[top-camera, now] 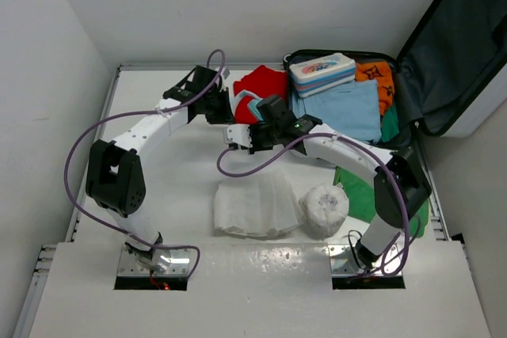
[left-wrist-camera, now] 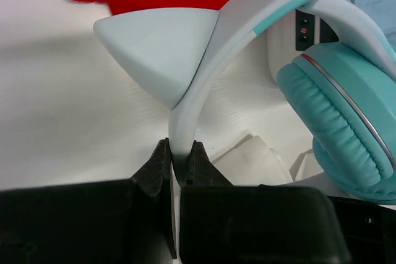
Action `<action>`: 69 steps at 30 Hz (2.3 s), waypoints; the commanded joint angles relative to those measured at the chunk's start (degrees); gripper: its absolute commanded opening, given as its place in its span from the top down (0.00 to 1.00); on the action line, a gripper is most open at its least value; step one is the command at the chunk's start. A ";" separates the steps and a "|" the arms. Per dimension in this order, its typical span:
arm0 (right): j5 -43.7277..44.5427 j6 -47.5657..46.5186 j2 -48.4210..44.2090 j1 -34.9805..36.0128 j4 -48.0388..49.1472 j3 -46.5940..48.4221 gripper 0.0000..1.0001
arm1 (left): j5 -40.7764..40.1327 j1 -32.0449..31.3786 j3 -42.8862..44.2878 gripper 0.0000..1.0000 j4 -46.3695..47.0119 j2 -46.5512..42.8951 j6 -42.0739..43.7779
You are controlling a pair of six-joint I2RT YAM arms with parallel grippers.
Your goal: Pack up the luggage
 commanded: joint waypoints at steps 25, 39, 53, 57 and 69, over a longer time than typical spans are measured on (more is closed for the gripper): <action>-20.31 3.69 -18.60 -51.08 5.31 -15.38 1.00 | 3.91 4.35 3.95 0.01 11.51 -1.71 4.07; -22.69 2.91 -6.99 -61.45 3.32 -16.36 0.77 | -4.98 4.35 -2.84 0.01 11.51 -0.49 9.88; -28.31 28.83 -24.20 -56.91 3.92 -11.17 0.16 | 4.25 6.21 14.12 0.12 18.36 30.96 -3.30; -27.69 34.19 -26.67 -50.24 4.89 -10.99 0.16 | 2.67 3.75 18.44 0.20 18.37 35.80 -5.14; -19.09 48.09 -14.82 -31.87 12.98 -3.96 0.16 | 8.20 2.94 8.71 0.83 21.52 38.04 -12.00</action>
